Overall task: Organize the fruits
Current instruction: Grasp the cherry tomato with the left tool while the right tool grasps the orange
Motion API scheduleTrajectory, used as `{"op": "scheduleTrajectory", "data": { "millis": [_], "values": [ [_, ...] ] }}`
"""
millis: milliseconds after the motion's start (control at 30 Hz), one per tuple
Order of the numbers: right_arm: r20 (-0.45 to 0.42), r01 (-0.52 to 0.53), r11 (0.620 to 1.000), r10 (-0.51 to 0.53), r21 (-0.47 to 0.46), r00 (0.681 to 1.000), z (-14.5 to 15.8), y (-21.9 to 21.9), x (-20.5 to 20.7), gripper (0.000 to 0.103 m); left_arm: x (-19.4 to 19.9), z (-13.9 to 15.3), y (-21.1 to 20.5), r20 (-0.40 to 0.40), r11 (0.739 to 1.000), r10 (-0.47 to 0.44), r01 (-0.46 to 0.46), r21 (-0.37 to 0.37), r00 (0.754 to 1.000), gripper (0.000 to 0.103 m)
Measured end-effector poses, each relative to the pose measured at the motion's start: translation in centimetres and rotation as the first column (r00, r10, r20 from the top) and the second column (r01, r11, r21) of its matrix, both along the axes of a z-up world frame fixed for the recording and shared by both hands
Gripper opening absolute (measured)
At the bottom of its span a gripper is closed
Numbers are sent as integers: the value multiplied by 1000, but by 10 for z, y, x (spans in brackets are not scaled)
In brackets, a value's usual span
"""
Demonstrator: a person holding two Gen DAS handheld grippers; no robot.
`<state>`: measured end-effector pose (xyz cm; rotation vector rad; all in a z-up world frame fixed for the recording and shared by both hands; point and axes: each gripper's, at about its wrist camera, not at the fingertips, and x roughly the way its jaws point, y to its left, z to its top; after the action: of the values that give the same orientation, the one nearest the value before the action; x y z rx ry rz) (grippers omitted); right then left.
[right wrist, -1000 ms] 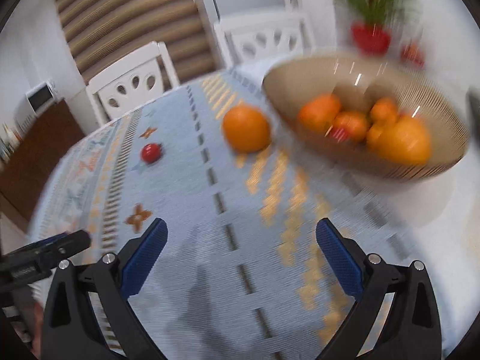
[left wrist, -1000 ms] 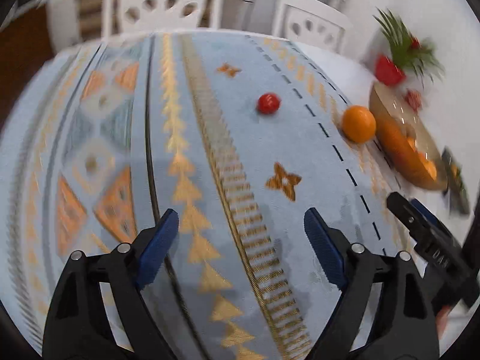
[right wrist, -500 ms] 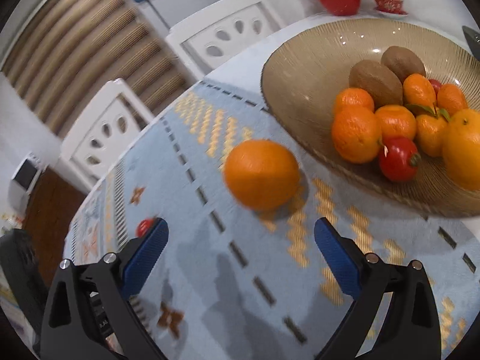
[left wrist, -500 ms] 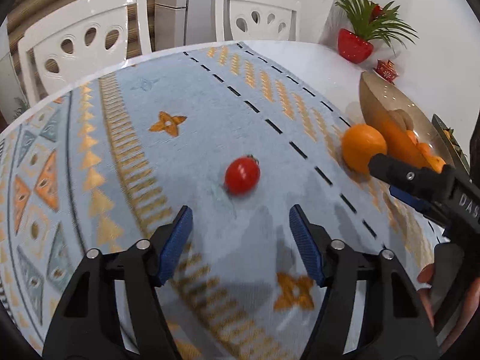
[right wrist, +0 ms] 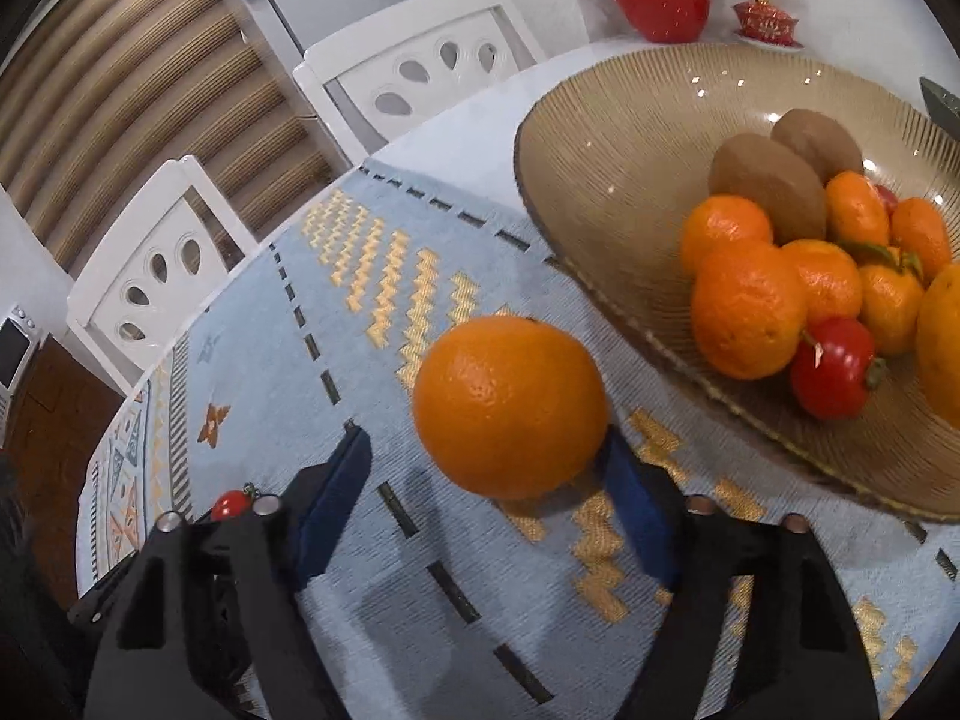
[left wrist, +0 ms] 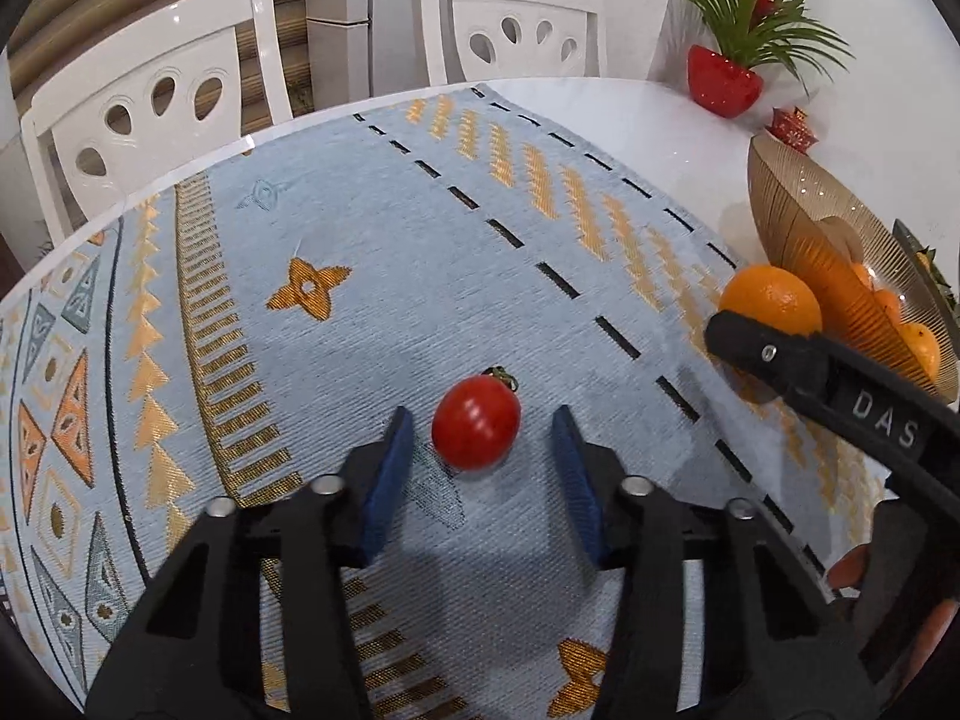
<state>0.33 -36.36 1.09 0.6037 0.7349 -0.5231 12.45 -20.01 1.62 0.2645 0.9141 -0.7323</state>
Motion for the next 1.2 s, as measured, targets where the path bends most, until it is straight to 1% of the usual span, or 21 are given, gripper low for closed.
{"op": "scheduleTrajectory", "data": {
  "millis": [33,67,100,300,367,533,567,633,667,700,733,767,833,867,900,933,967,1033,1100,1167,1200],
  "values": [
    [-1,4,1000,-4,-1,1000,0,-1,-1,67,-1,0,1,6,1000,5,-5,2,1000,33],
    [-2,7,1000,-7,0,1000,-1,-2,-1,60,0,1,2,6,1000,5,-5,-2,1000,28],
    [2,10,1000,-10,1,1000,0,-3,-3,57,-1,1,2,1,1000,0,0,-12,1000,28],
    [6,-12,1000,12,7,1000,1,-2,-7,55,-13,8,3,66,1000,-3,4,-16,998,27],
    [9,-30,999,30,14,1000,2,2,-12,55,-17,11,7,52,999,1,1,-39,999,27],
    [47,-111,993,108,51,993,15,22,-38,53,-40,30,18,71,998,-2,7,-66,997,28],
    [59,-128,991,125,49,990,20,28,-44,51,-46,34,19,79,997,-5,10,-70,997,27],
    [103,-178,984,175,26,979,36,40,-60,10,-60,44,23,92,996,-4,12,-88,996,28],
    [125,-204,979,201,12,972,46,45,-67,1,-66,48,24,93,995,-4,13,-102,996,28],
    [135,-218,976,216,3,967,56,49,-74,1,-73,54,25,94,993,-1,12,-117,996,28],
    [136,-230,973,227,5,964,61,51,-77,1,-77,58,25,91,992,3,8,-125,996,28],
    [126,-257,966,253,11,959,65,52,-79,5,-81,61,25,86,991,10,1,-132,996,28],
    [108,-301,953,294,47,950,63,44,-83,7,-89,64,26,65,991,18,-9,-136,998,28],
    [126,-300,951,289,74,949,60,36,-88,20,-92,64,27,70,991,24,-15,-131,997,28],
    [135,-301,947,286,109,949,53,25,-93,55,-96,62,31,78,992,41,-31,-124,996,28],
    [118,-290,949,277,121,954,48,20,-93,70,-96,60,34,69,991,52,-43,-128,996,28],
    [93,-279,952,269,127,959,42,18,-92,79,-95,57,41,52,988,73,-65,-140,996,28],
    [77,-315,940,307,134,949,32,22,-85,78,-88,50,56,8,978,124,-120,-171,992,28],
    [54,-326,941,322,87,945,29,32,-75,79,-83,46,69,-10,969,156,-155,-190,988,28],
    [14,-378,924,378,58,926,26,49,-52,78,-79,44,77,-7,967,177,-175,-183,984,28],
    [-9,-387,922,387,23,922,26,58,-39,78,-77,44,80,-5,967,186,-183,-179,983,28]
  ]
}}
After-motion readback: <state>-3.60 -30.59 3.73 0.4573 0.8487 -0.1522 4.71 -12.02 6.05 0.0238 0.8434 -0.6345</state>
